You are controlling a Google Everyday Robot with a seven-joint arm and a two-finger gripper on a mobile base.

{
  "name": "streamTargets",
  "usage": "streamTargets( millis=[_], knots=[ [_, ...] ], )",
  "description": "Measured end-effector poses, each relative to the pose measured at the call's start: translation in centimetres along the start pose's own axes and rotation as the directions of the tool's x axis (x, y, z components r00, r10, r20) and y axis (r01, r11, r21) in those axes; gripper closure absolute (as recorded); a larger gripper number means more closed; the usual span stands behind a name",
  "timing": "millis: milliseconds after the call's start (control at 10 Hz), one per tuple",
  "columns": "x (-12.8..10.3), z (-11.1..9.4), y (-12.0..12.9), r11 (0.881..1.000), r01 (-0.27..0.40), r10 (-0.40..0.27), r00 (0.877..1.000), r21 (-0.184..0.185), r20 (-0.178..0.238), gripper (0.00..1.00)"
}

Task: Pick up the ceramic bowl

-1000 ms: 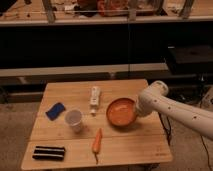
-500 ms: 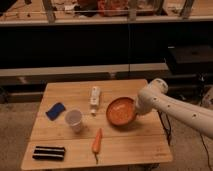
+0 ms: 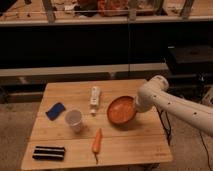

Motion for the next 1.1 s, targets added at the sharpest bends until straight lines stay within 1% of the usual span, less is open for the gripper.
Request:
streamTargets(
  millis=[1100],
  knots=[
    [0.92,-1.16,-0.53,1.0,0.008,-0.008,1.0,0.01,-0.014,0.91]
  ],
)
